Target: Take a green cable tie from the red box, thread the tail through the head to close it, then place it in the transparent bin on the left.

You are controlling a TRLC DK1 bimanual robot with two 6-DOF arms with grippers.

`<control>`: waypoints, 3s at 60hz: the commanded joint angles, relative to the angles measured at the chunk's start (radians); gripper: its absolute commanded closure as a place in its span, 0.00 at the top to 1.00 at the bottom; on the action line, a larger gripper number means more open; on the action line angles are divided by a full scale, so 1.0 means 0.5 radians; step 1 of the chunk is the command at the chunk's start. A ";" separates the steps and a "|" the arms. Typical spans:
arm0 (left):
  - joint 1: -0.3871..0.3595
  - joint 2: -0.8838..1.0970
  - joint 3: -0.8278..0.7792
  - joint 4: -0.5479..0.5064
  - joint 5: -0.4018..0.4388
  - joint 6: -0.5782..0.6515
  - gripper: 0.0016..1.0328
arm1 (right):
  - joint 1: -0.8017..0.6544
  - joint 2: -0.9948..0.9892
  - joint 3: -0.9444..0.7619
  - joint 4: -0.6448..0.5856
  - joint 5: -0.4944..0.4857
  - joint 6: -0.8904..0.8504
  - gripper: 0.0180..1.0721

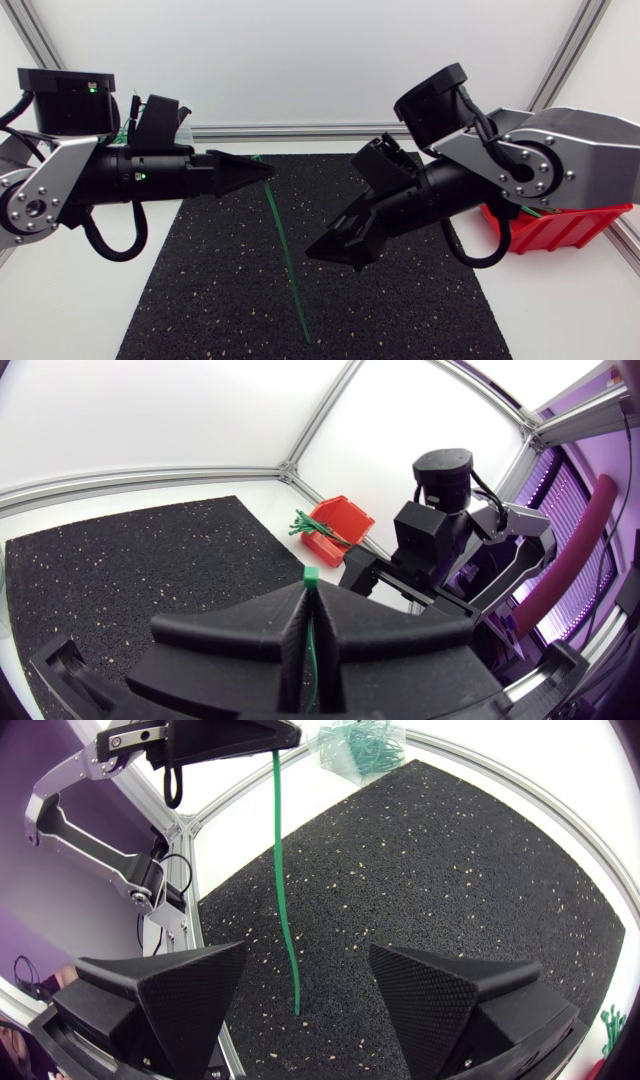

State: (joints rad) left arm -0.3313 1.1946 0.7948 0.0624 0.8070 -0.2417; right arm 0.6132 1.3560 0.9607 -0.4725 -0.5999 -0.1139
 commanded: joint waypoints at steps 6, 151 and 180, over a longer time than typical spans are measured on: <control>-0.018 0.059 0.067 0.013 0.159 0.029 0.03 | -0.008 0.000 0.195 -0.267 -0.104 -0.275 0.95; -0.080 -0.110 -0.298 0.753 0.629 -0.563 0.49 | -0.076 -0.021 0.143 0.334 -0.804 -0.002 0.06; -0.071 -0.104 -0.292 0.839 0.524 -0.612 0.47 | -0.113 0.068 0.116 0.442 -0.816 0.099 0.06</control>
State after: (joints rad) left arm -0.3630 1.1469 0.6655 0.4553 1.0782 -0.5240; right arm 0.5674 1.3693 1.0447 -0.2611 -0.9985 -0.0853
